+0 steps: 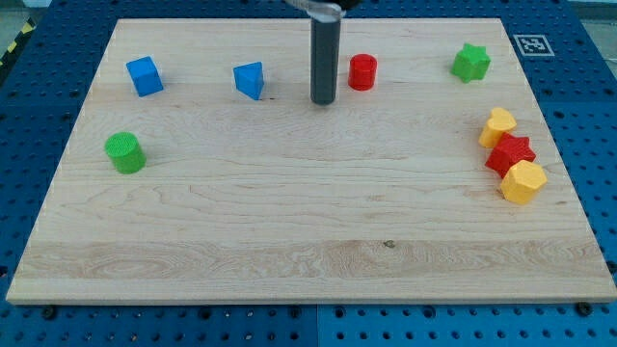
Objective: Move the red circle to the top of the yellow heart
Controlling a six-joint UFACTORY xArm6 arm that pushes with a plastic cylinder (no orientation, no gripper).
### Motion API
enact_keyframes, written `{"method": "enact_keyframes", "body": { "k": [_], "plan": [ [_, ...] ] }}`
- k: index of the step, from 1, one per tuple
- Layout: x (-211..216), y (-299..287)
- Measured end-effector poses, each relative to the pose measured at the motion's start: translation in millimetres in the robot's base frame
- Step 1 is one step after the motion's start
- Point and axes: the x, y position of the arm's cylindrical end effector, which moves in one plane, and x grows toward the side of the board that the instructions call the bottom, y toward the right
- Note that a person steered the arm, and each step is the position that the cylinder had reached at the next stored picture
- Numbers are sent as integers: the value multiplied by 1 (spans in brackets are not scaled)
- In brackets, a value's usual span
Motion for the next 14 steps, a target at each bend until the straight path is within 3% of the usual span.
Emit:
{"method": "enact_keyframes", "body": {
  "k": [2,3,5,7,9,10,14],
  "plan": [
    [-39,37],
    [-28,71],
    [-20,71],
    [35,101],
    [3,53],
    [-17,65],
    [25,175]
  ]
}}
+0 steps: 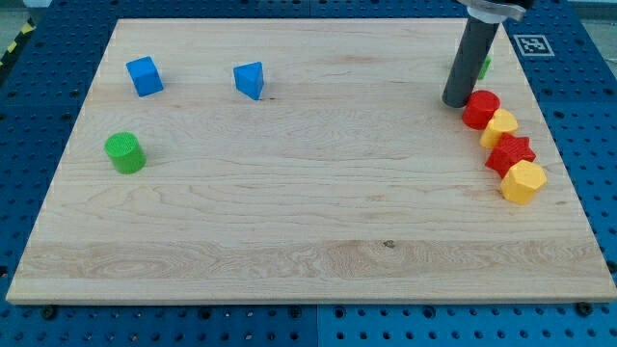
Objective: Move the red circle to the top of the yellow heart
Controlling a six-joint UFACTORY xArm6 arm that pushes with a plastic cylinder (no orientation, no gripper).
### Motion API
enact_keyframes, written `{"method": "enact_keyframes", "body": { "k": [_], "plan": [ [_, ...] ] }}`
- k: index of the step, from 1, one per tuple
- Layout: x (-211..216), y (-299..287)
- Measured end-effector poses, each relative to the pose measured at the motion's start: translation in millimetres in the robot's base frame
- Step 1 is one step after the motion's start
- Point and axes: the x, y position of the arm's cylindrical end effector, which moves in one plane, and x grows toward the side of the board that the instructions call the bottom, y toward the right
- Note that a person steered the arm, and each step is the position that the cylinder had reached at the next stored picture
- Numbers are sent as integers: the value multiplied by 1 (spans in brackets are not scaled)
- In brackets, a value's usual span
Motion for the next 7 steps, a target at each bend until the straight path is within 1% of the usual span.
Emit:
{"method": "enact_keyframes", "body": {
  "k": [2,3,5,7],
  "plan": [
    [6,-23],
    [17,-19],
    [17,9],
    [17,12]
  ]
}}
